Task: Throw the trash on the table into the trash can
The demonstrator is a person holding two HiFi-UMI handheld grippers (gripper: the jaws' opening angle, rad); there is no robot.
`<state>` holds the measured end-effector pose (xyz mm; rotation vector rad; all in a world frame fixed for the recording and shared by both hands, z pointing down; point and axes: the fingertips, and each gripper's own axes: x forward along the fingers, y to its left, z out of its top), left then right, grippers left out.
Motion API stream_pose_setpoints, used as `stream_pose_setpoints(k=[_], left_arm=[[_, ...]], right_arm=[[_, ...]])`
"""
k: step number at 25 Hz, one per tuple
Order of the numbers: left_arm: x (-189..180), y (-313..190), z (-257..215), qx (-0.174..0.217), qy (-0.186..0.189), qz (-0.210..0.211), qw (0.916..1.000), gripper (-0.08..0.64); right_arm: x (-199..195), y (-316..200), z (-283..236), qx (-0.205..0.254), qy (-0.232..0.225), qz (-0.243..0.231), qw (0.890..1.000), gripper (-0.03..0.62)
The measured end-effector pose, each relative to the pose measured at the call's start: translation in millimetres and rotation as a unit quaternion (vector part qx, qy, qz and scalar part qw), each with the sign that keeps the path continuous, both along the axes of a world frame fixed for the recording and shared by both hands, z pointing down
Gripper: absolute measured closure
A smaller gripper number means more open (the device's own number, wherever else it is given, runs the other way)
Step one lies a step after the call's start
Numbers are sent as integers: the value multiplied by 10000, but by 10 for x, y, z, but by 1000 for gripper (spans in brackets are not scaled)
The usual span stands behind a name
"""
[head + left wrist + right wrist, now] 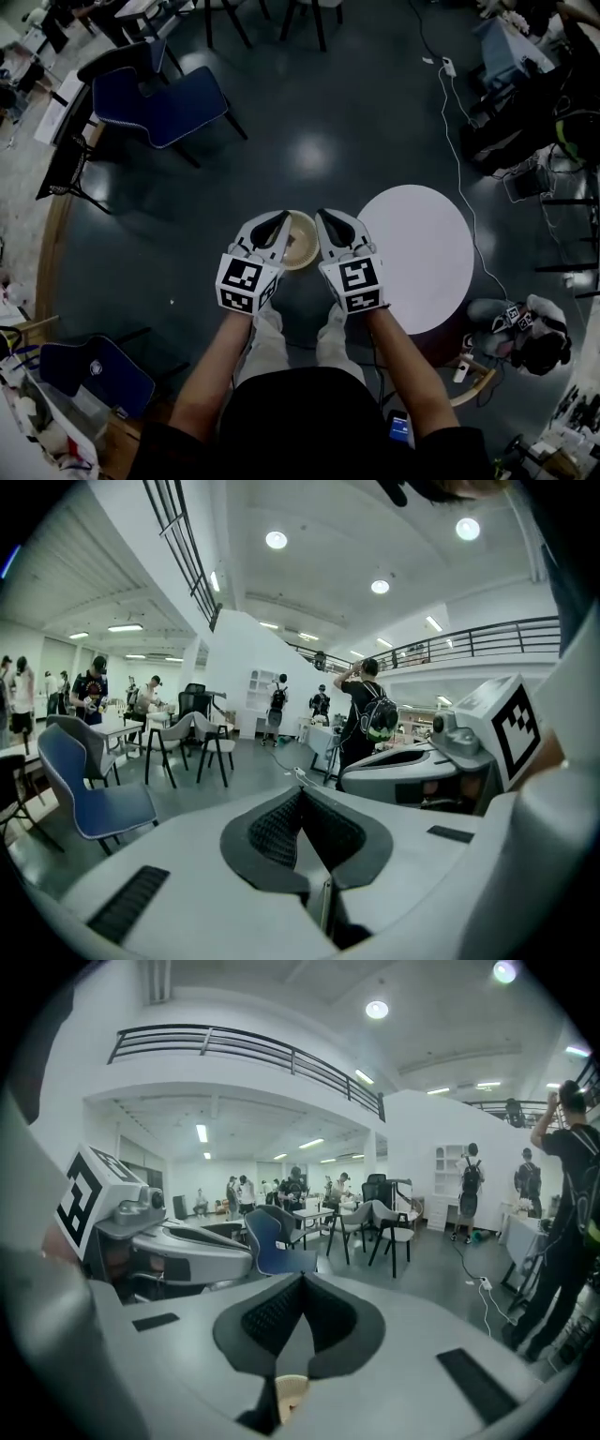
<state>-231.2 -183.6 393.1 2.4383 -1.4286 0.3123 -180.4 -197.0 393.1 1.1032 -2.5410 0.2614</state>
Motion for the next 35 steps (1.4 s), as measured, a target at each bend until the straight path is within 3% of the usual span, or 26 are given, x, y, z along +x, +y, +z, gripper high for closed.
stream_pose_setpoints(k=[16, 20, 35], left_arm=[[771, 299, -1196, 937, -83, 154, 9954, 546], [1029, 372, -1393, 1066, 39, 231, 9940, 546], [1842, 688, -1489, 1273, 96, 77, 9918, 546]], right_arm=[[591, 277, -1153, 902, -373, -308, 9947, 574], [794, 344, -1342, 1087, -472, -343, 9924, 574], [1542, 701, -1501, 1581, -550, -589, 9841, 574]])
